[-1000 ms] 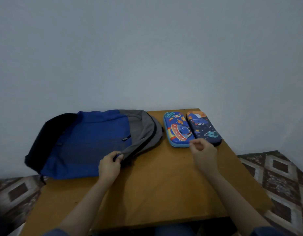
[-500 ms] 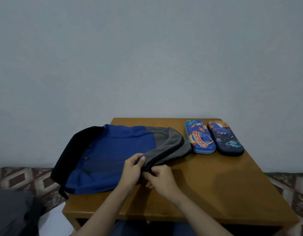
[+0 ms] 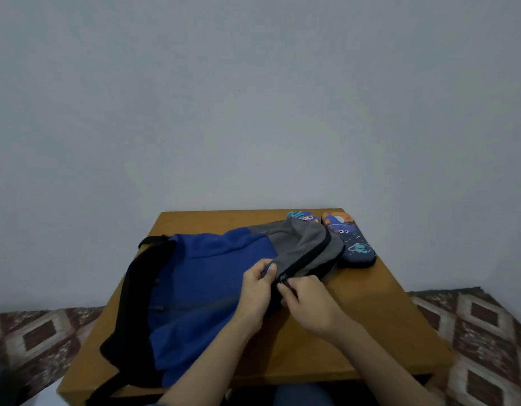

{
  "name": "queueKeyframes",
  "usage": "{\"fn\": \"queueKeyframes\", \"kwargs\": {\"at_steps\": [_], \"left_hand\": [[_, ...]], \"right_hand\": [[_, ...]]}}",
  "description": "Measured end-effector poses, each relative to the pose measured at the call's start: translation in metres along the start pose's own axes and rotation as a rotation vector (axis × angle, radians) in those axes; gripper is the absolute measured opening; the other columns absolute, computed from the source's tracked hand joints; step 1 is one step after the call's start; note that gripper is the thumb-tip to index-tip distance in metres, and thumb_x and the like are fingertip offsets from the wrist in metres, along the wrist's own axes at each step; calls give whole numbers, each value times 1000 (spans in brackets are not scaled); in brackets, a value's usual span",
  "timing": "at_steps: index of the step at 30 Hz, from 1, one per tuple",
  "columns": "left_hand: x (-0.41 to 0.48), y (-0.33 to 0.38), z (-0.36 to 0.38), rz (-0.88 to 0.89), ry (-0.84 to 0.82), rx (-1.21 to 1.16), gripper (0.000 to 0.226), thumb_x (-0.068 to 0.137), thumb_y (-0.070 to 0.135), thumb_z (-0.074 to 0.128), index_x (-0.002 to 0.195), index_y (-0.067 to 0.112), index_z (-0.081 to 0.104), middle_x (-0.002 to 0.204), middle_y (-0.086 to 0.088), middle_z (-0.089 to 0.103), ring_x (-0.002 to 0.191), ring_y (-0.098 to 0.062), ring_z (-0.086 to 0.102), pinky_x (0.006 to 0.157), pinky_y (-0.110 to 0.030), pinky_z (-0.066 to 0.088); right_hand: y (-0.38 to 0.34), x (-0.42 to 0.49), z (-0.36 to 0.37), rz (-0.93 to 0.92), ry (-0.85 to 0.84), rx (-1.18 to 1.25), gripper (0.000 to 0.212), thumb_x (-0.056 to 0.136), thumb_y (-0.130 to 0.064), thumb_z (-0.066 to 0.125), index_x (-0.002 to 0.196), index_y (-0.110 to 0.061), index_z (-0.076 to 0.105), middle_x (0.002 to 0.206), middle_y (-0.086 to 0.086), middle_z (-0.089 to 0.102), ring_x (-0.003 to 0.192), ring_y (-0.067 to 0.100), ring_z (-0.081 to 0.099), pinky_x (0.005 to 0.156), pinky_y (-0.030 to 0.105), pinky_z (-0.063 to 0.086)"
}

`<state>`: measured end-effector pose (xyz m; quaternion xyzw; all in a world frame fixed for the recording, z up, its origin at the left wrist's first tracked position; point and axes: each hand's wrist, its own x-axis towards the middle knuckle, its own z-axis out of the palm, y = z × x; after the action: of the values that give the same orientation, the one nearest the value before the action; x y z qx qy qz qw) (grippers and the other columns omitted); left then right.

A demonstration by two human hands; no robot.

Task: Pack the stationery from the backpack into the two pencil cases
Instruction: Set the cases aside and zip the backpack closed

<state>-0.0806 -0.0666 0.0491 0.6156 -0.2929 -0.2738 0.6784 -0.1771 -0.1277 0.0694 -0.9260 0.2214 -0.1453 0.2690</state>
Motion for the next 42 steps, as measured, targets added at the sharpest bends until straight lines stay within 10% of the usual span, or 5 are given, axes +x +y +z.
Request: {"fn": "queueKeyframes", "kwargs": {"at_steps": [7, 14, 21, 34, 42], "left_hand": [[-13, -15, -31, 94, -79, 667, 28, 91, 43, 52, 110, 22, 54, 105, 5, 61, 96, -9, 57, 87, -31, 47], [-27, -32, -67, -472, -293, 1521, 78, 93, 43, 48, 147, 35, -8, 158, -7, -7, 142, -42, -1, 101, -75, 6], [-2, -27, -109, -307, -34, 1775, 62, 96, 16, 42, 148, 31, 11, 145, -8, 35, 133, -31, 32, 109, -66, 8], [-7, -2, -97, 108, -107, 1462, 10, 93, 25, 47, 87, 21, 40, 102, -1, 58, 97, -22, 55, 72, -31, 33], [8, 4, -104, -37, -231, 1093, 36, 85, 6, 51, 116, 24, 51, 119, 4, 55, 111, -16, 53, 77, -28, 47]], "right_hand": [[5, 4, 7, 19, -77, -305, 40, 102, -30, 23, 65, -25, 36, 66, -8, 42, 57, 9, 39, 54, 21, 31], [-6, 14, 10, 64, 7, -272, 44, 102, -31, 25, 59, -25, 32, 58, -11, 39, 50, 6, 37, 48, 20, 31], [-5, 1, 11, 50, -220, -304, 47, 102, -38, 27, 59, -21, 29, 59, -6, 33, 56, 7, 32, 48, 21, 27], [24, 28, 4, 289, 221, -202, 31, 99, -32, 41, 72, -21, 51, 64, -8, 49, 57, 5, 47, 51, 16, 34], [31, 22, -17, 150, 403, -84, 39, 97, -23, 48, 58, -21, 41, 53, -7, 42, 48, 6, 39, 44, 19, 24]]}}
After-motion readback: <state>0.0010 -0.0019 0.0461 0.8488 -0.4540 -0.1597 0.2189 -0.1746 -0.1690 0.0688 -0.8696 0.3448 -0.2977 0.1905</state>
